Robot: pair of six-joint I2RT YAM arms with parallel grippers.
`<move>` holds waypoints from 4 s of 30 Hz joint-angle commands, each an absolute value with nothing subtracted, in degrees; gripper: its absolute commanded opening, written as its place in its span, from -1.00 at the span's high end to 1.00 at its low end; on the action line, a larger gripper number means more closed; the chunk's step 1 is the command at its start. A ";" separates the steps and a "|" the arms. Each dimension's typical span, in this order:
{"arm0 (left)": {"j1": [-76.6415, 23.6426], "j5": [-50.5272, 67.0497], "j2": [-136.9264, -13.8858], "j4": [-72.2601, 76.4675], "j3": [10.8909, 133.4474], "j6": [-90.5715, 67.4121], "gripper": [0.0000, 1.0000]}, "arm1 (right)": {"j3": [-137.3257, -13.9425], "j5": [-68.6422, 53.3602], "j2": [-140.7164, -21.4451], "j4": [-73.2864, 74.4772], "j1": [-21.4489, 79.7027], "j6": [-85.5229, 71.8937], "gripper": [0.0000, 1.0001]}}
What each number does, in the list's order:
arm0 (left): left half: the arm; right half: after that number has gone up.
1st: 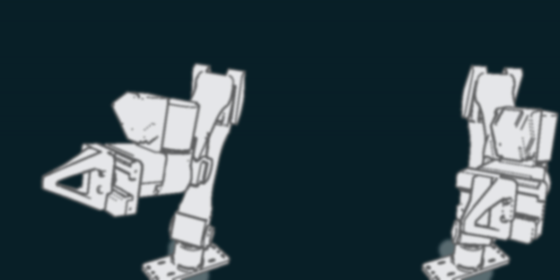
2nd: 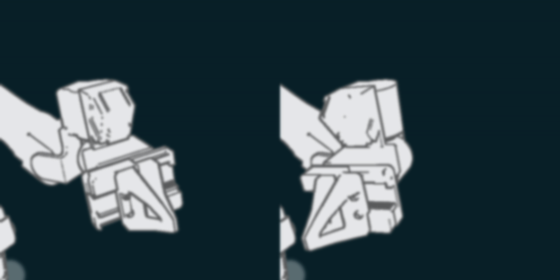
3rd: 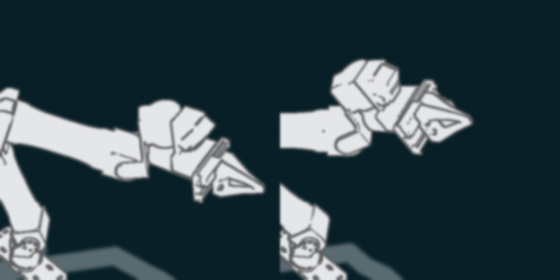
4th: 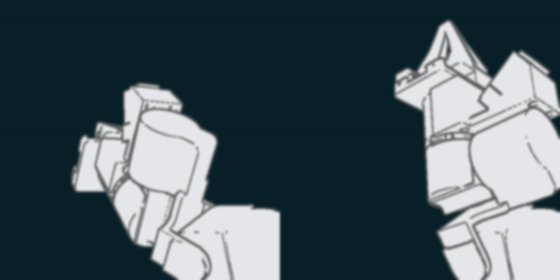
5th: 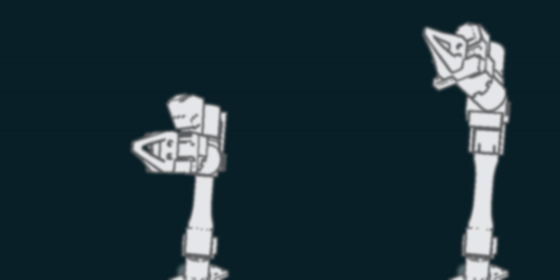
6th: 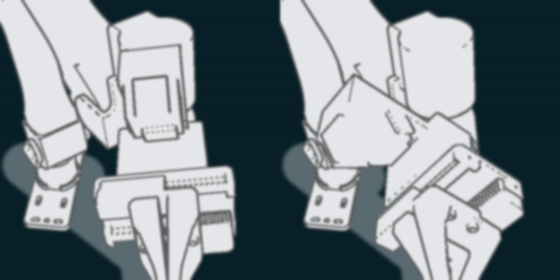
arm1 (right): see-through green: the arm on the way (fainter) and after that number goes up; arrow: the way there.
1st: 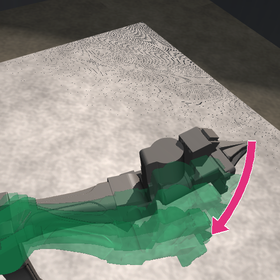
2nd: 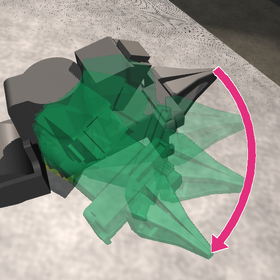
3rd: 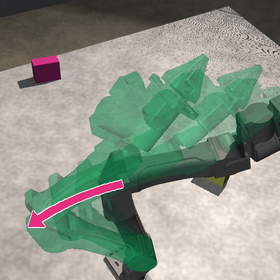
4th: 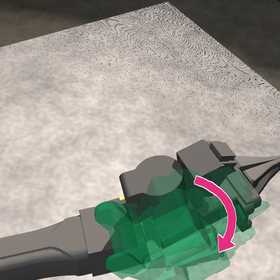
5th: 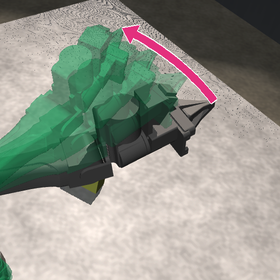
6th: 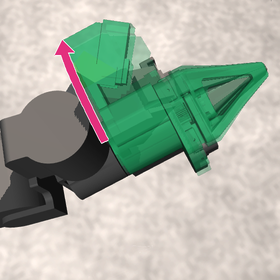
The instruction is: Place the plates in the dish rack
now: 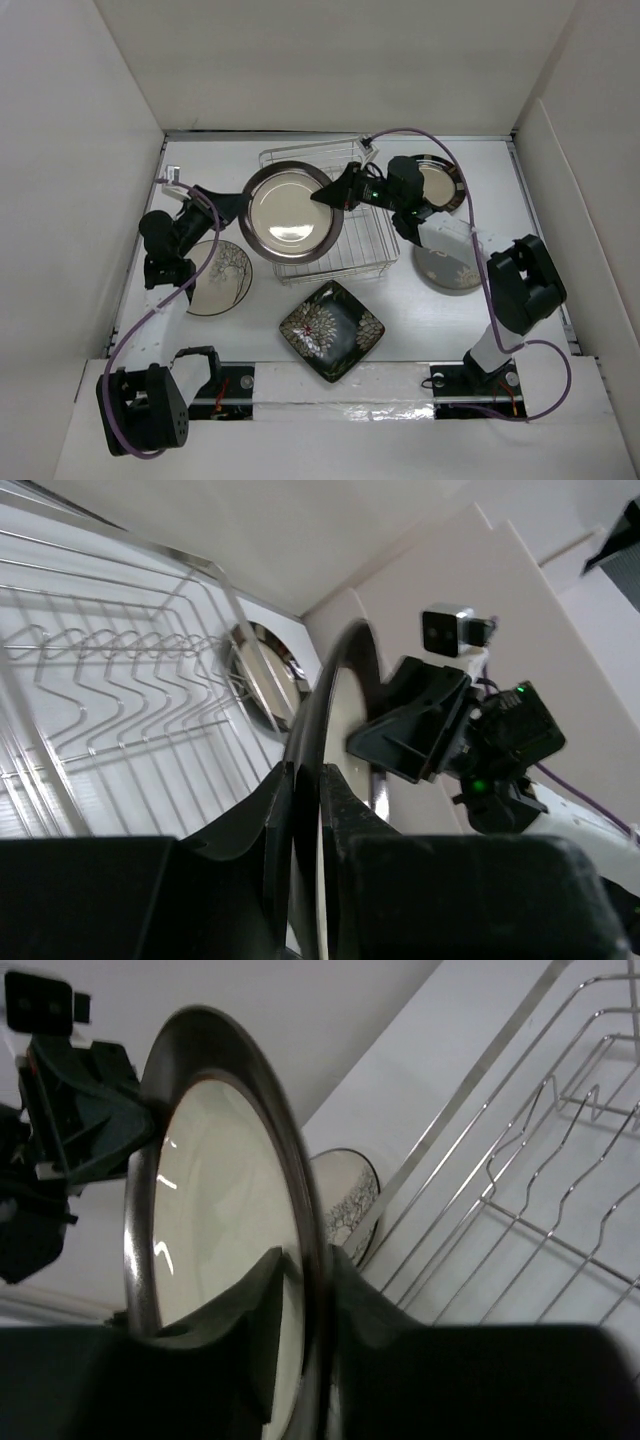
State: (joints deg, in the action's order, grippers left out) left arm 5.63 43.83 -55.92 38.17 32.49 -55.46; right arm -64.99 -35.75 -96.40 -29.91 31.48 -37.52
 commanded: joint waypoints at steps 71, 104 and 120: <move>-3.25 31.29 -48.69 17.14 40.69 -35.16 0.07 | -132.63 46.58 -125.42 17.67 49.83 -4.83 1.00; -1.77 26.02 -48.08 14.77 40.78 -34.01 0.07 | -122.35 39.91 -123.15 7.65 54.84 -11.16 0.12; -1.05 6.77 -51.76 -0.85 42.97 -35.68 1.00 | -71.16 18.28 -82.20 -12.12 51.94 -16.69 0.30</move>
State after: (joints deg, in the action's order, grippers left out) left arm -1.37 11.22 -50.43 4.93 39.09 -35.42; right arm -79.22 21.85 -87.44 -5.19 51.77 -14.81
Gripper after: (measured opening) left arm 0.003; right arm 0.366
